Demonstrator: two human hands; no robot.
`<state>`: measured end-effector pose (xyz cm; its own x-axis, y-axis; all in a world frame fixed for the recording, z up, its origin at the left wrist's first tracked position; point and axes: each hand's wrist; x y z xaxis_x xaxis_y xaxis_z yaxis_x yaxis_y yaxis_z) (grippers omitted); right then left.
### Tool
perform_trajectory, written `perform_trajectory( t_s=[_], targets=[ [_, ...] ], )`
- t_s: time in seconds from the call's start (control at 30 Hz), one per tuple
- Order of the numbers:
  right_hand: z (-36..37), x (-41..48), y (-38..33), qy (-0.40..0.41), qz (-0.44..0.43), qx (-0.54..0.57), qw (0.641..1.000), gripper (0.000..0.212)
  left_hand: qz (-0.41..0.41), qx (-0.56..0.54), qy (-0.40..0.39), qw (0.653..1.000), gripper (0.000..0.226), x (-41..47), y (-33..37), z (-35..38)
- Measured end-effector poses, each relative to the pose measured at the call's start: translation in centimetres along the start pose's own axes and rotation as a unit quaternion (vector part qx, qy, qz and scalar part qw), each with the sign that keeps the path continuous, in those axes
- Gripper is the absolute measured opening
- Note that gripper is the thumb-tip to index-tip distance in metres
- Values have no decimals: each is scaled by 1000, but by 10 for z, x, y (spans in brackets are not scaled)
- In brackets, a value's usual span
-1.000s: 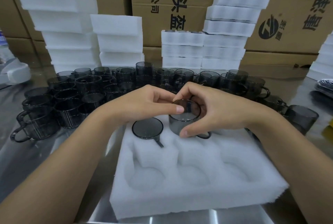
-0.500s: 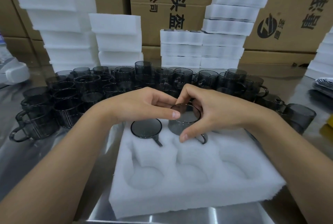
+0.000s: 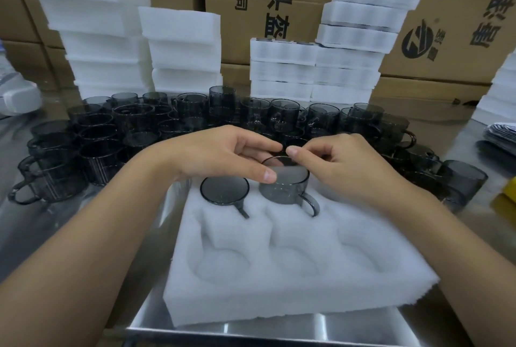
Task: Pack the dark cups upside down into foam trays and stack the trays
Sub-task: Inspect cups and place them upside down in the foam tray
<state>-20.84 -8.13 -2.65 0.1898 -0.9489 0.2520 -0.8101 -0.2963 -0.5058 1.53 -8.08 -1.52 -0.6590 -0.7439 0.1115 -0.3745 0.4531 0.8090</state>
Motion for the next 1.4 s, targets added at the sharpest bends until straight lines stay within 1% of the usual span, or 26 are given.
perform_trajectory(
  t_s=[0.1, 0.17, 0.27, 0.33, 0.43, 0.53, 0.67, 0.77, 0.87, 1.07, 1.17, 1.3, 1.33, 1.4],
  targets=[
    [0, 0, 1, -12, 9, 0, 1000, 49, -3, 14, -2, 1000, 85, 1, -1, 0],
    [0, 0, 1, -17, 1, -2, 1000, 48, -3, 17, -7, 1000, 84, 0, 0, 0],
    [2, 0, 1, -4, -14, 20, 1000, 37, 11, 16, -25, 1000, 65, 0, 3, 1],
    [2, 0, 0, -5, -9, 29, 1000, 37, 16, 12, -32, 999, 56, -1, 4, 1],
    [1, 0, -1, -16, 2, 40, 999, 37, 15, 12, -22, 1000, 64, 1, 3, 2],
    [2, 0, 0, -20, 6, 27, 999, 38, 11, 17, -18, 1000, 71, 2, 2, 4],
    [4, -2, -2, -21, 9, 16, 1000, 34, 5, 38, -30, 999, 67, 3, 1, 5],
    [5, -2, -2, -18, 2, -15, 1000, 29, 5, 54, -35, 998, 65, 3, 3, 7],
    [5, -2, -3, -21, -12, -50, 998, 31, 10, 64, -40, 997, 60, 3, 5, 7],
    [4, -1, -6, -41, -25, -98, 994, 34, 2, 72, -33, 997, 64, 4, 4, 8],
    [3, -1, -4, -41, -30, -99, 994, 37, 6, 75, -32, 997, 66, 3, 3, 8],
    [3, -2, -3, -21, -51, -51, 997, 38, 8, 74, -25, 997, 67, 3, 3, 8],
    [3, -2, -2, -1, -59, -25, 998, 35, 11, 72, -25, 997, 64, 2, 3, 8],
    [1, 1, 3, 83, -75, 23, 993, 24, 12, 67, -23, 997, 60, 2, 2, 8]
  ],
)
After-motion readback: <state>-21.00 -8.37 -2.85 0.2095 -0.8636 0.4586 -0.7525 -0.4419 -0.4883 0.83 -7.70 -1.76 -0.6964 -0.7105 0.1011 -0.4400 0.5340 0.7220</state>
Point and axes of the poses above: each hand's wrist, its own x-axis towards the middle knuckle, its own z-axis out of the palm, y = z × x, and after that the axes turned 11 degrees about z, right-handed
